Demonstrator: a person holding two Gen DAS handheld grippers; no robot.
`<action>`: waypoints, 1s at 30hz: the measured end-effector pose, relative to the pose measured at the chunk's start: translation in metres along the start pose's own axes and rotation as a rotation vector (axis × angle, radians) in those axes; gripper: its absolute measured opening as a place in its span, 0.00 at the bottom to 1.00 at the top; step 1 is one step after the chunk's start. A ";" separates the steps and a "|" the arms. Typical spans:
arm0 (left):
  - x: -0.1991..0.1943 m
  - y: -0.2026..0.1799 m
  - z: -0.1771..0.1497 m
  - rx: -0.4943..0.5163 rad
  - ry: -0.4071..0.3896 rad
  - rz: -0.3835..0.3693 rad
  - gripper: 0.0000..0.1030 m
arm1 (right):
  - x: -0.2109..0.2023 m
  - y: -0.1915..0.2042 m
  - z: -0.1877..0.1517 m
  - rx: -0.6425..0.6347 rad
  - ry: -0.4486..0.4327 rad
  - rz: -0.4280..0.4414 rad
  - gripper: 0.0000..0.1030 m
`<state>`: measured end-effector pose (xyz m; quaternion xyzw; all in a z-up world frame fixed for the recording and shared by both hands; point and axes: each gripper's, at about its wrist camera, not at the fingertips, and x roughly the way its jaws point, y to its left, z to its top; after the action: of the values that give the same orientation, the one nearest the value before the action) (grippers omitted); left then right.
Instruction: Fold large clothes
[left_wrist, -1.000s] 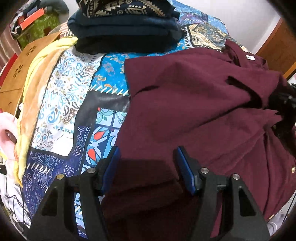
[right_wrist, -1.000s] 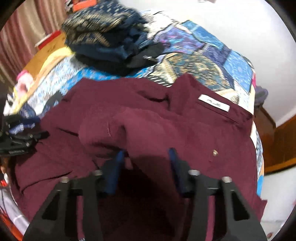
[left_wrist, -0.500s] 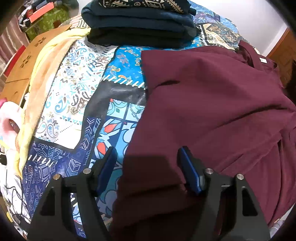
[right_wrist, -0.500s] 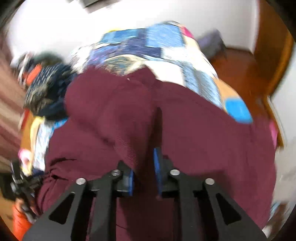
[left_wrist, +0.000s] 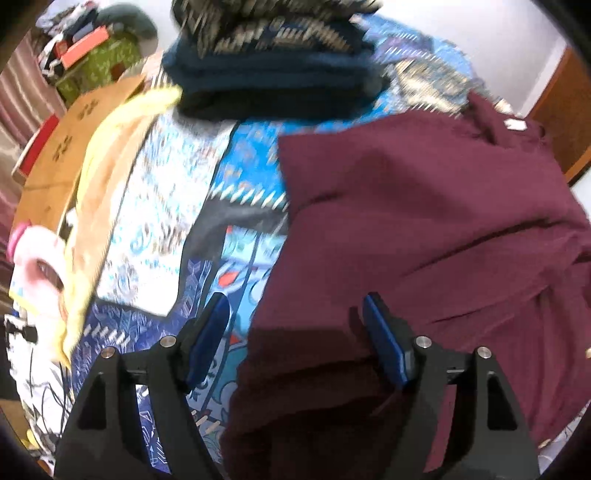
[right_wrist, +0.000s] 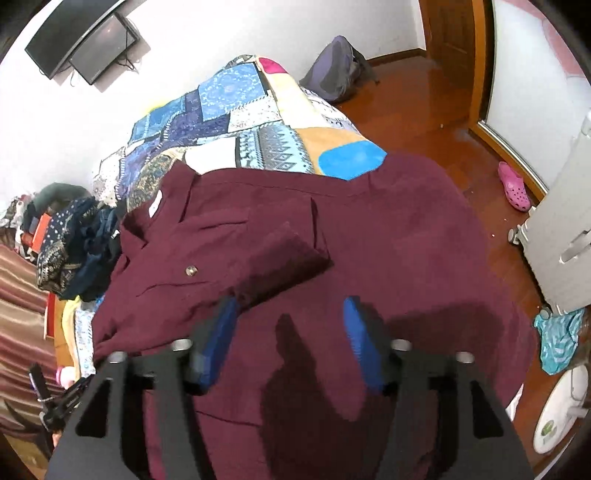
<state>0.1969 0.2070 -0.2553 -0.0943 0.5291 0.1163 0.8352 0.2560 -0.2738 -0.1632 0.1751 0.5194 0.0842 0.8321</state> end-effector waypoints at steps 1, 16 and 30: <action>-0.009 -0.005 0.005 0.012 -0.026 -0.012 0.72 | 0.002 0.002 0.002 0.005 0.000 0.015 0.63; -0.029 -0.095 0.055 0.175 -0.124 -0.150 0.72 | 0.058 -0.012 0.021 0.229 0.080 0.141 0.53; -0.018 -0.158 0.049 0.270 -0.028 -0.340 0.72 | -0.032 0.015 0.029 0.002 -0.169 0.174 0.08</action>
<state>0.2780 0.0683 -0.2133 -0.0679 0.5047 -0.0970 0.8551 0.2689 -0.2763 -0.1196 0.2268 0.4304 0.1405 0.8623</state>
